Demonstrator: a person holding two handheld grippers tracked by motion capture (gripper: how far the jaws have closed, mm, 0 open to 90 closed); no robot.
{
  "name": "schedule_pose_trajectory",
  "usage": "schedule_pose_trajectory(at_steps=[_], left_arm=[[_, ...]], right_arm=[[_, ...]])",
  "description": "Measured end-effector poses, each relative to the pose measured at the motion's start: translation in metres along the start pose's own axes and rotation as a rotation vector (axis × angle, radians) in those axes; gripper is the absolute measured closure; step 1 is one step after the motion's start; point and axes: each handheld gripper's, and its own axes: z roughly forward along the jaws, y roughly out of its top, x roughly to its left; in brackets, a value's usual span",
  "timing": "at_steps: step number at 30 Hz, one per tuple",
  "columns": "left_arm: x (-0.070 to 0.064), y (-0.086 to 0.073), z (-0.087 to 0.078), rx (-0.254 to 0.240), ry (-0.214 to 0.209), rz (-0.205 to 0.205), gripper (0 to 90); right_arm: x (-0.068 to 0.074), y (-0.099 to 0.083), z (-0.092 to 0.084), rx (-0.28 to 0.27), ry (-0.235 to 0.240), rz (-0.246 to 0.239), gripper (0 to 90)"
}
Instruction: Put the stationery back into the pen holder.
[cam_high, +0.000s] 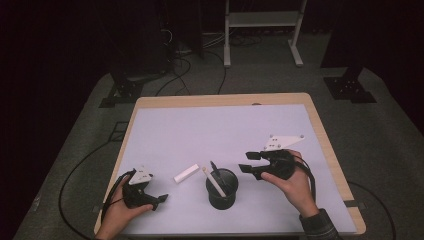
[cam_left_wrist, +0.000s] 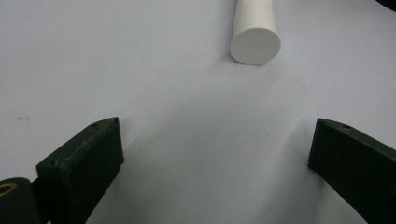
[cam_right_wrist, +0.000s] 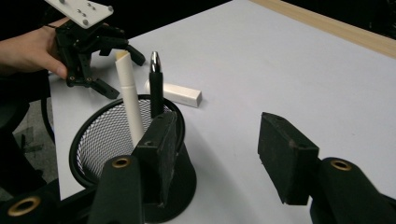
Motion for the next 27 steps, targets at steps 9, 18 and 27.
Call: schedule_pose_trajectory(at_steps=[9,18,27], left_arm=[[0.0,0.0,0.0,0.001,0.0,0.003,2.1],[0.0,0.0,0.0,0.003,0.002,0.003,2.1],[0.0,0.001,0.0,0.002,0.004,0.001,2.3]], right_arm=[[-0.011,-0.022,-0.014,0.042,-0.14,0.002,40.2],[-0.024,-0.048,-0.019,0.108,-0.24,0.039,34.2],[-0.042,-0.083,-0.025,0.21,-0.308,0.113,24.3]])
